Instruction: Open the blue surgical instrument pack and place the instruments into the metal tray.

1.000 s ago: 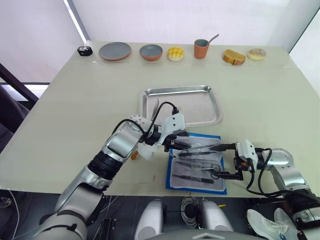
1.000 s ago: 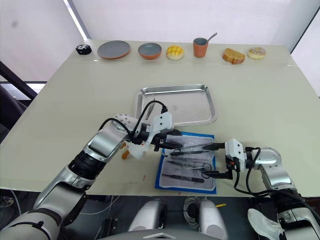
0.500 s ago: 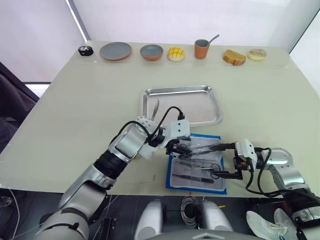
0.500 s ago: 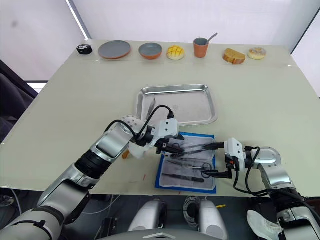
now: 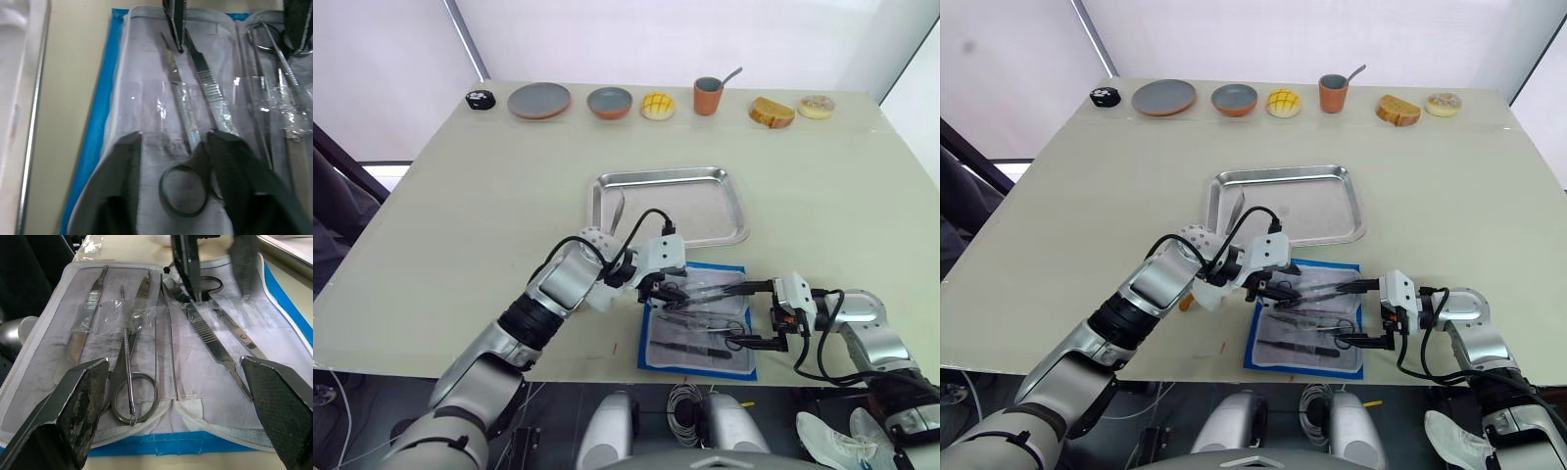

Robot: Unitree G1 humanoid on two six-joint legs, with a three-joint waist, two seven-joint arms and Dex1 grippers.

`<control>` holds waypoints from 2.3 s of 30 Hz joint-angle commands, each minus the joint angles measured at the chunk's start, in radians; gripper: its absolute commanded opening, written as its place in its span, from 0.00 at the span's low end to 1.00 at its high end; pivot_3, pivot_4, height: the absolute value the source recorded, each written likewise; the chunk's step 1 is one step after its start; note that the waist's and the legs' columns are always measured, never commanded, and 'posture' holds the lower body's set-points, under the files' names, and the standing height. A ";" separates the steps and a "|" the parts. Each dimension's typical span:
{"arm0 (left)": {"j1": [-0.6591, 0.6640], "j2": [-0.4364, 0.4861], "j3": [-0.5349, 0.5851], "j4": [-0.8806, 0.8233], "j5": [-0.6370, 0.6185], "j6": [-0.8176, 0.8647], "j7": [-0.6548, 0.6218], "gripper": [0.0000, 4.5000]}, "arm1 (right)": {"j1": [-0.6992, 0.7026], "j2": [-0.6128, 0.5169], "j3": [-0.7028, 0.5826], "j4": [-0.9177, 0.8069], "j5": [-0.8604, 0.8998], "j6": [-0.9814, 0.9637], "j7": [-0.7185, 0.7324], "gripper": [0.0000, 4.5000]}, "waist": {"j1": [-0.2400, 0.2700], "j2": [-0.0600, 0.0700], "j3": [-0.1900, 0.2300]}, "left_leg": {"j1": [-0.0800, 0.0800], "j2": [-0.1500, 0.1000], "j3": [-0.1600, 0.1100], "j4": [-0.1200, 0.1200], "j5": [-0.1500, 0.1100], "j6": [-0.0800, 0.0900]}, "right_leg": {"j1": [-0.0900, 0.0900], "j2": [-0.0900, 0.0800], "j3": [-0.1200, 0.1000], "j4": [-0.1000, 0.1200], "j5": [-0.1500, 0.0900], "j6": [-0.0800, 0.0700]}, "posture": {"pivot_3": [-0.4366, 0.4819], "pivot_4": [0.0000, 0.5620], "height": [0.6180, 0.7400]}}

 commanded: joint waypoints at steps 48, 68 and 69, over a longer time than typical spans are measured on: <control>-0.113 0.087 0.041 -0.096 -0.031 0.188 -0.106 0.00 | 0.009 -0.009 0.062 0.069 -0.086 0.034 -0.024 1.00 | -0.006 0.000 0.000 | 0.001 0.000 0.001 0.000 0.000 0.000 | 0.000 0.001 0.001 0.001 0.000 0.000 | 0.48 0.27 1.00; 0.030 0.372 0.234 -0.227 -0.176 0.206 -0.150 0.00 | -0.034 -0.007 0.071 0.124 -0.089 0.020 -0.002 1.00 | -0.005 -0.001 0.000 | 0.001 0.002 0.001 0.000 0.000 0.000 | 0.000 0.001 0.002 0.001 0.000 0.000 | 0.48 0.27 1.00; 0.037 0.377 0.258 -0.232 -0.190 0.217 -0.142 0.00 | -0.039 -0.007 0.071 0.129 -0.090 0.020 0.000 1.00 | -0.007 -0.001 0.000 | 0.001 0.002 0.001 0.000 0.000 0.000 | -0.001 0.001 0.002 0.001 0.000 0.000 | 0.48 0.27 1.00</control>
